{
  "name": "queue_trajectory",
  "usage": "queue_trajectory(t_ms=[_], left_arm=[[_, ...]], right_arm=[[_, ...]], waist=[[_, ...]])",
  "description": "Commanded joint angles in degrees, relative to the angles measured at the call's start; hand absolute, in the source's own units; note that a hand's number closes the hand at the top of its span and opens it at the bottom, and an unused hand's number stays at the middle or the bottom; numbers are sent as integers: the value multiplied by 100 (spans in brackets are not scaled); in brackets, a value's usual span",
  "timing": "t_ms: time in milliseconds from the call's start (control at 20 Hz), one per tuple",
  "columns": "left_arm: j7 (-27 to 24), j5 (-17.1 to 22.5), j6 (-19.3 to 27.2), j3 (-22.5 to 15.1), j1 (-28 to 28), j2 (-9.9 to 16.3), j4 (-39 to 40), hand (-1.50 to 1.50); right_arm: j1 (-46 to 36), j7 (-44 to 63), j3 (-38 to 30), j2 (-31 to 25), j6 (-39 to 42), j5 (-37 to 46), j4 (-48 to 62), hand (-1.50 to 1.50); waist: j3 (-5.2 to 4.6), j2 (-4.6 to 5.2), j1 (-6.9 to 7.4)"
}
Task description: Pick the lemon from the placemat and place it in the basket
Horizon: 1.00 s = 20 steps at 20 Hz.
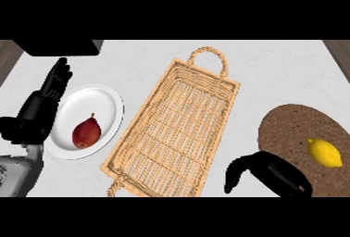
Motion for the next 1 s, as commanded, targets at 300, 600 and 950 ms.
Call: queue_trajectory(t_ms=[300,600,950], left_arm=[[70,-291,-75,15,264,306,10,0],[-164,-332,-150,-102,287,179,69,0],[120,-351,-190,-174,150,113,-154,0]], right_arm=[[-12,-221,-1666,-1854,-46,1506,-2213,-150],[-1064,123,-2481,-3576,970,2371,-2235,-150],[-1607,-496,-2519,-5020,2820,2760,-1966,-150]], waist=[[-56,-66,-221],[-66,18,5],[-44,59,158]])
